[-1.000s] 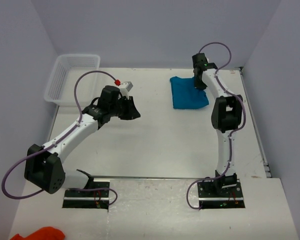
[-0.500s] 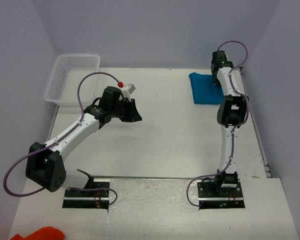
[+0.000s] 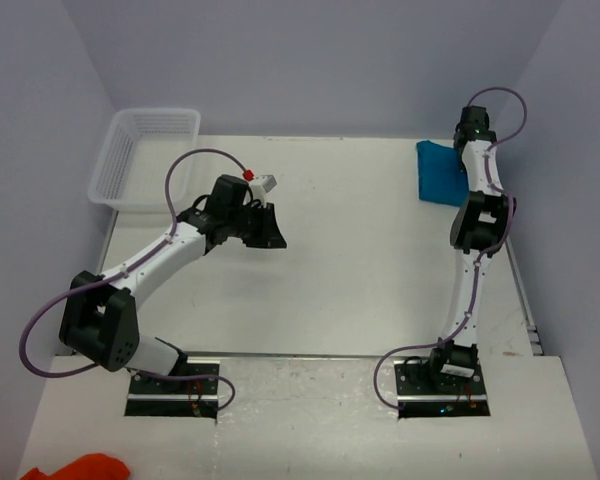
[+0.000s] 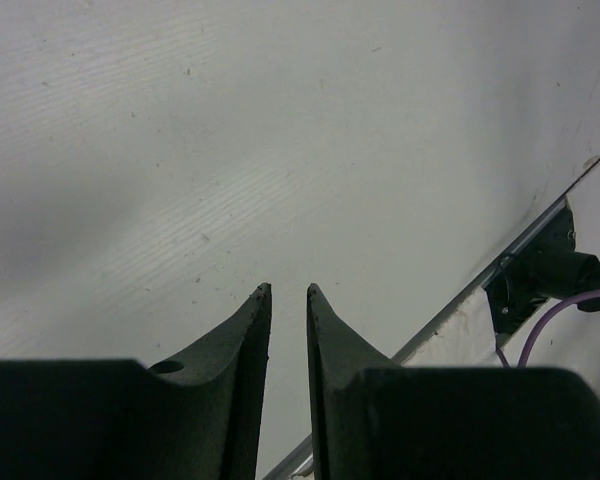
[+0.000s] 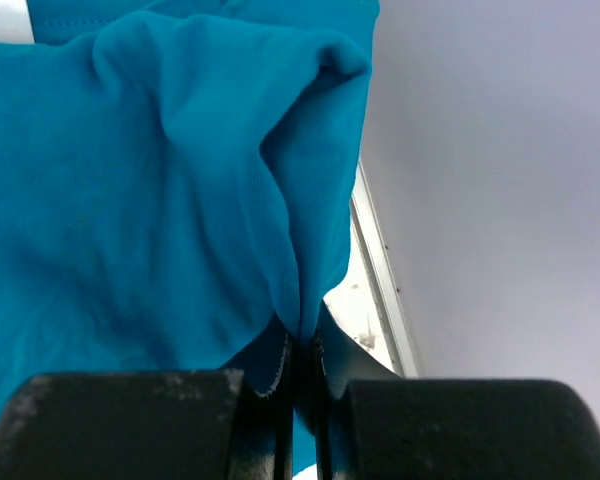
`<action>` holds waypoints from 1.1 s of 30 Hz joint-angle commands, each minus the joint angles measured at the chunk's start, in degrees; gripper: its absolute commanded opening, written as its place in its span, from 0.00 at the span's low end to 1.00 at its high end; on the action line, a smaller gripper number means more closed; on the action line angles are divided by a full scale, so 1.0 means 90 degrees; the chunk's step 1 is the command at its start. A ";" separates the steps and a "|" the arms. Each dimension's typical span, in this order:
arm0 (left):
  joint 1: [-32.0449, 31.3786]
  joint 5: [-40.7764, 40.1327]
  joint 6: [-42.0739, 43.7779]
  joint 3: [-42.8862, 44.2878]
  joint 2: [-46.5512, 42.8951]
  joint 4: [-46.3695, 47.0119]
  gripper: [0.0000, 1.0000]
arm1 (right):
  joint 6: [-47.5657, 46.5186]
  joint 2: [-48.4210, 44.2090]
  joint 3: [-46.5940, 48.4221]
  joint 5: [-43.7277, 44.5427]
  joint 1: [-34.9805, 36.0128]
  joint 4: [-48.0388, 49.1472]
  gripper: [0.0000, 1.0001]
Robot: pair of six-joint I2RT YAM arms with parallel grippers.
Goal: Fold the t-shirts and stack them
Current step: Put the neatly folded tshirt into the corner of the board with the right arm
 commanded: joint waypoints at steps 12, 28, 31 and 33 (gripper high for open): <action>-0.0124 0.0099 0.0198 0.0024 0.0084 -0.0025 0.17 | -0.0271 -0.0130 0.0520 0.0010 0.0073 0.0936 0.99; -0.0700 -0.0925 -0.0192 0.0073 -0.0033 0.0395 0.16 | 0.2197 -0.3415 -0.1586 -0.0983 0.1165 -0.0040 0.86; -0.0866 -0.1414 -0.0192 0.0054 -0.0198 0.0337 0.16 | 0.2540 -0.4811 -0.3333 -0.1958 0.1673 0.0476 0.00; -0.0945 -0.1949 -0.0231 -0.0015 -0.0364 0.0192 0.13 | 0.2901 -0.5508 -0.4817 -0.3059 0.1830 0.1178 0.00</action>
